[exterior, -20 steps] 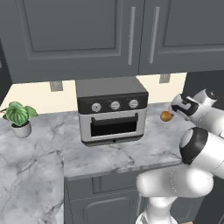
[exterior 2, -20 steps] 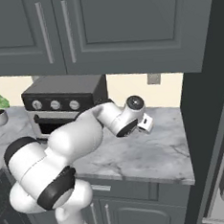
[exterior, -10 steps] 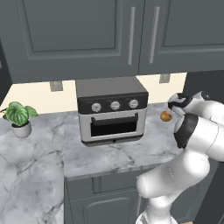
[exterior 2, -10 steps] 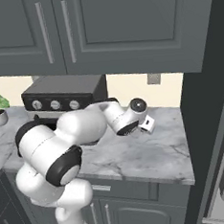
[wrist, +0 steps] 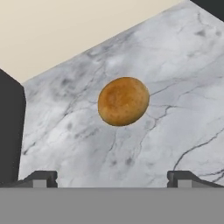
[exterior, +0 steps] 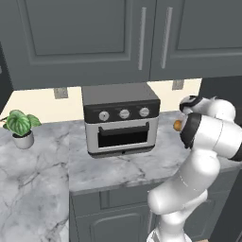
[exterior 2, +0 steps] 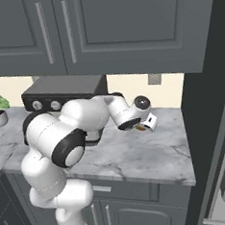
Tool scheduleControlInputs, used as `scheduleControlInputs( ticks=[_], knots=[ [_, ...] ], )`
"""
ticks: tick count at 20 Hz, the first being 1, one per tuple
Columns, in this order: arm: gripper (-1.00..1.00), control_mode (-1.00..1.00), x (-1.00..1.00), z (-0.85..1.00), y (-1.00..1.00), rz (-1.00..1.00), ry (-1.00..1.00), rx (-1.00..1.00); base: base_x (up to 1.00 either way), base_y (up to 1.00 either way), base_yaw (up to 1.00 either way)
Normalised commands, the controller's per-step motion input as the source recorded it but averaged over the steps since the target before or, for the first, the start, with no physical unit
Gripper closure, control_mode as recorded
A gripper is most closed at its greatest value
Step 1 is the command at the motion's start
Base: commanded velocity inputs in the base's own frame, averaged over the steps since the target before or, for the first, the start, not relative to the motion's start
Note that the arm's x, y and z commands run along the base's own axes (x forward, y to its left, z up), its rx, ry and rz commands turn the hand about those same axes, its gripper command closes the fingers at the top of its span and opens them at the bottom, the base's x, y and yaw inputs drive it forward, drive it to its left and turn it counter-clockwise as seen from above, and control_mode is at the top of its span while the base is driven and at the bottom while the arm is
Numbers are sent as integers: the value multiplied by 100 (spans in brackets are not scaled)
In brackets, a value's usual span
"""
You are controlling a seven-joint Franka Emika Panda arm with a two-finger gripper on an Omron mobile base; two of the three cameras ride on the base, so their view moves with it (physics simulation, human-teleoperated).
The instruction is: Place the potato in the correct fridge rack based on whether it is a fruit or vegetable. Finally, close the fridge door.
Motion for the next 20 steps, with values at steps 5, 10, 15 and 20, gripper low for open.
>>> scheduleControlInputs(
  ticks=[5, 10, 15, 20],
  knots=[
    [-100, -100, 23, -21, 0, 0, 0, 0, 0, 0, 0],
    [-100, -100, 24, -27, -2, 0, 0, 3, 0, 0, 0],
    [-100, -100, 20, -12, -7, 0, 0, 5, 0, 0, 0],
    [-100, -100, 23, -4, -10, 0, 0, 6, 0, 0, 0]
  ],
)
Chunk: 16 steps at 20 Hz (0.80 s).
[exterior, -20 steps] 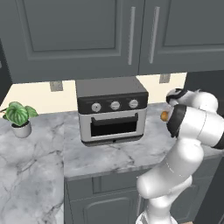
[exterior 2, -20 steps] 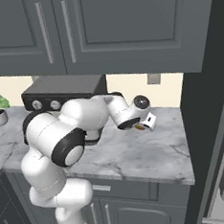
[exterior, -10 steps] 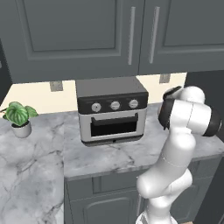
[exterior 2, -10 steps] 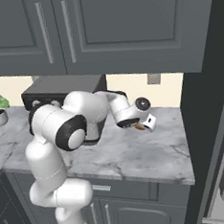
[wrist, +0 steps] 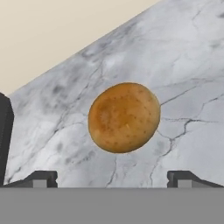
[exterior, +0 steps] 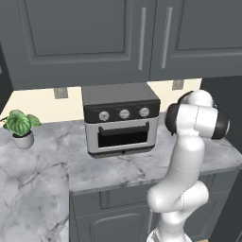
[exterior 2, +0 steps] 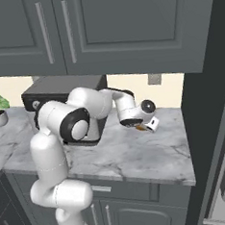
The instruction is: Place the potato in the correct fridge rack based on whether it is a fruit or vegetable. Finally, close the fridge door.
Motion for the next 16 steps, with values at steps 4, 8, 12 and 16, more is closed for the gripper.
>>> scheduleControlInputs(
  ticks=[4, 8, 12, 16],
  knots=[
    [-100, -100, 32, -8, -2, 0, 0, 4, 0, 0, 0],
    [-100, -100, 33, -13, 0, 0, 0, 2, 0, 0, 0],
    [-100, -100, 28, -21, 0, 0, 0, 1, 0, 0, 0],
    [-100, -100, 26, -26, -1, 0, 0, 2, 0, 0, 0]
  ],
)
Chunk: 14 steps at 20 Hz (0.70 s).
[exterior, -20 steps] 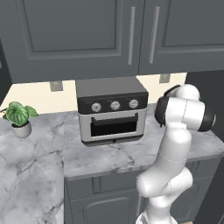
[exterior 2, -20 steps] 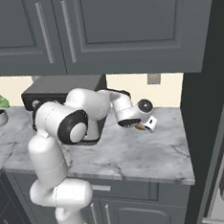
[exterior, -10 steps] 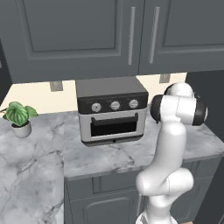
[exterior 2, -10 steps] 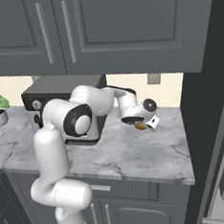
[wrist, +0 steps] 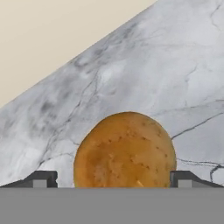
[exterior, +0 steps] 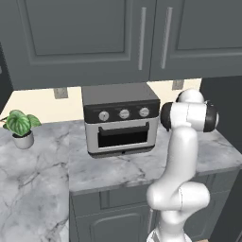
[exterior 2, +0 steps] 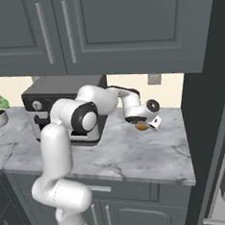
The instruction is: Place the potato in the correct fridge rack based on whether it is a fruit or vegetable. Finally, close the fridge door.
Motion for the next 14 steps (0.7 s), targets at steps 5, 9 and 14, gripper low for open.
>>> scheduleControlInputs(
  ticks=[5, 9, 14],
  knots=[
    [-100, -100, 26, -25, -8, 0, 0, 2, 0, 0, 0],
    [-100, -100, 14, -44, -4, 0, 0, 0, 0, 0, 0],
    [-100, -100, 4, -47, 3, 0, 0, 0, 0, 0, 0]
  ],
)
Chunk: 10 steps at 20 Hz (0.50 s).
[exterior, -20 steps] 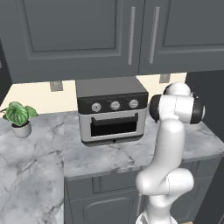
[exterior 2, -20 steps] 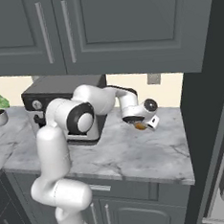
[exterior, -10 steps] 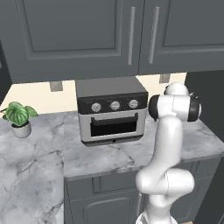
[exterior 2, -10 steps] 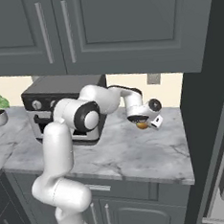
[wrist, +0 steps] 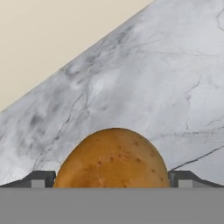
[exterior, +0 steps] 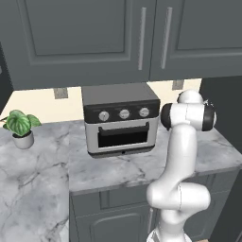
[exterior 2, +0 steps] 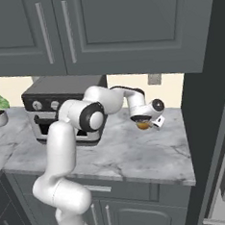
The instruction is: Place the potato in the correct fridge rack based on whether it is a fruit or vegetable. Finally, close the fridge door.
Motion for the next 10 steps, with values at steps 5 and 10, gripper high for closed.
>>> scheduleControlInputs(
  ticks=[5, 10],
  knots=[
    [100, -100, 0, -51, 12, 0, 1, 0, 0, 0, 0],
    [100, -100, -3, -2, 0, 0, 0, 0, 0, 0, 0]
  ],
)
